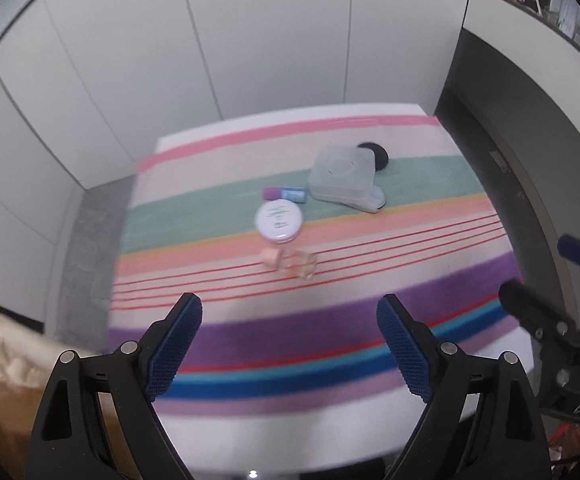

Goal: Organize objects
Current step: 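Withdraw both tools from the box back toward the striped cloth, then grasp the pink-capped glass bottle with the left tool while the right tool grasps the clear case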

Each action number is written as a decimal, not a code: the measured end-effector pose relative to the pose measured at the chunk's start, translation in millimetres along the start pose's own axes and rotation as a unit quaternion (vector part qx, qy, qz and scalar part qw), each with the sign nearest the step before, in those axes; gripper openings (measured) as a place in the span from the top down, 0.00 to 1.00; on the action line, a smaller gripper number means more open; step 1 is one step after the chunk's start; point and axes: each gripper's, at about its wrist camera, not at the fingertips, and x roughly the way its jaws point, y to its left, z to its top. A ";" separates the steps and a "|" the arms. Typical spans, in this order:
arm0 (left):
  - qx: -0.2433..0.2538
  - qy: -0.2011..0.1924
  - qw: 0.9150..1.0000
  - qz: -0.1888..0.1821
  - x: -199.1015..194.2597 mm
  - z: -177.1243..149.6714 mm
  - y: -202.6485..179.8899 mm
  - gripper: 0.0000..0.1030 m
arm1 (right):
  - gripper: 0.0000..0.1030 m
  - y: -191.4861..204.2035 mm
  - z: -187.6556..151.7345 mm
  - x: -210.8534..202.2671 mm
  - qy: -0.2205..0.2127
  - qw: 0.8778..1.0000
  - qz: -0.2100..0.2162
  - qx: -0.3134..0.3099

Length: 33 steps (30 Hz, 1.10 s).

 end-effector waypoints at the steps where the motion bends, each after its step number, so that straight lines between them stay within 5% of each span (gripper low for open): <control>1: 0.000 0.008 1.000 -0.004 22.0 4.0 -3.3 0.12 | 0.03 -3.8 2.8 9.4 0.000 1.000 -0.003 -0.001; 9: -0.016 0.032 0.999 0.020 131.5 17.2 -4.1 0.12 | 0.03 -31.3 33.7 94.9 -0.015 0.999 0.034 -0.019; 13: -0.019 0.024 0.999 0.012 153.4 18.8 4.8 0.16 | 0.03 -24.1 41.7 134.4 -0.015 0.997 0.070 -0.037; 15: -0.011 0.011 1.000 -0.003 157.5 19.4 2.1 0.37 | 0.03 -18.9 44.7 151.3 -0.014 0.996 0.078 -0.045; 20: -0.021 -0.006 1.000 -0.016 162.6 25.1 0.8 0.38 | 0.03 -12.6 52.4 191.5 0.002 0.992 0.123 -0.031; 24: -0.017 0.003 1.000 -0.017 162.6 23.2 3.0 0.38 | 0.04 4.4 58.1 213.7 -0.004 0.993 0.092 -0.067; 27: -0.030 0.019 0.999 -0.017 161.6 21.0 10.1 0.38 | 0.23 24.5 59.1 225.6 -0.008 0.992 0.056 -0.116; 30: -0.038 0.022 0.999 -0.011 153.7 19.7 17.1 0.38 | 0.59 39.2 59.3 220.8 -0.007 0.989 0.053 -0.141; 33: -0.029 0.011 0.999 -0.004 135.1 18.9 18.9 0.38 | 0.60 44.0 53.3 208.8 0.000 0.989 0.061 -0.133</control>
